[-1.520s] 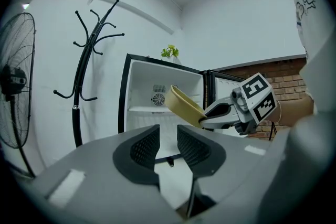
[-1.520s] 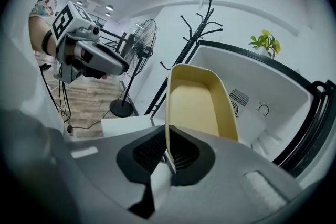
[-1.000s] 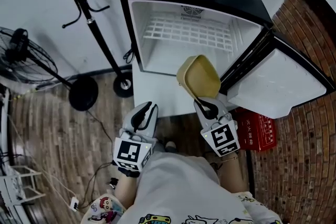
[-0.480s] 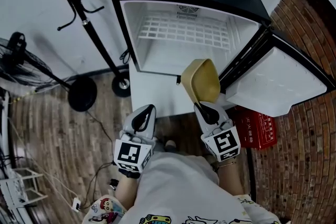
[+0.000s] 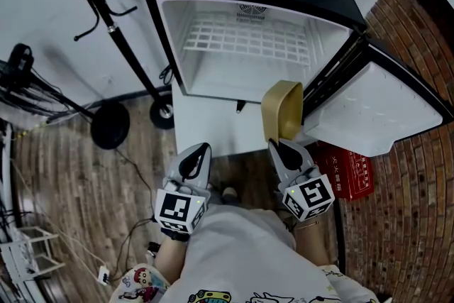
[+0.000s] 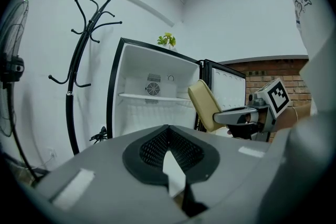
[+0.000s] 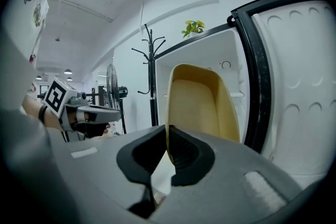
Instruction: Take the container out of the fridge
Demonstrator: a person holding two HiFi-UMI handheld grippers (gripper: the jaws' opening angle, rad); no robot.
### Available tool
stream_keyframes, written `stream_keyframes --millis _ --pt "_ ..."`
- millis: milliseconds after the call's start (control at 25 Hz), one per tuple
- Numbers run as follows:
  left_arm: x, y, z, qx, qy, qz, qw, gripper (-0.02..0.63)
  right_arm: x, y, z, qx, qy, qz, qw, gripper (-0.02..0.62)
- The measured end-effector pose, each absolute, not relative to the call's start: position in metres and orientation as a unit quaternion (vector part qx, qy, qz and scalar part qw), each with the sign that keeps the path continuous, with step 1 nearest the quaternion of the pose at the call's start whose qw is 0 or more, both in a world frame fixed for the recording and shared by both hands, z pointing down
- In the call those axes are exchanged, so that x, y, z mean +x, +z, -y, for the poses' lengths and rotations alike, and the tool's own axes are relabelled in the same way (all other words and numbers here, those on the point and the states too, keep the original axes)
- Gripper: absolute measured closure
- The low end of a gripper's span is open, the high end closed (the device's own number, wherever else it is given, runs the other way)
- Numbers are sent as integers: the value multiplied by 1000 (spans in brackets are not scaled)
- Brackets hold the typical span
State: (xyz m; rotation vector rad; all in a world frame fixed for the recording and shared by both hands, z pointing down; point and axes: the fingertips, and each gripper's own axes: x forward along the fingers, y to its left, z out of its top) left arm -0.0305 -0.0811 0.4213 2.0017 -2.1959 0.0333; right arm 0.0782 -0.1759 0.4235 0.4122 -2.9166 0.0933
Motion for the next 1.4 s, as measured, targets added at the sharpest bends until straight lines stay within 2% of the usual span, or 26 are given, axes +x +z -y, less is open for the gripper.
stream_keyframes --millis 1400 --pt "-37 432 82 656 15 750 88 607 82 428 177 124 12 986 109 589"
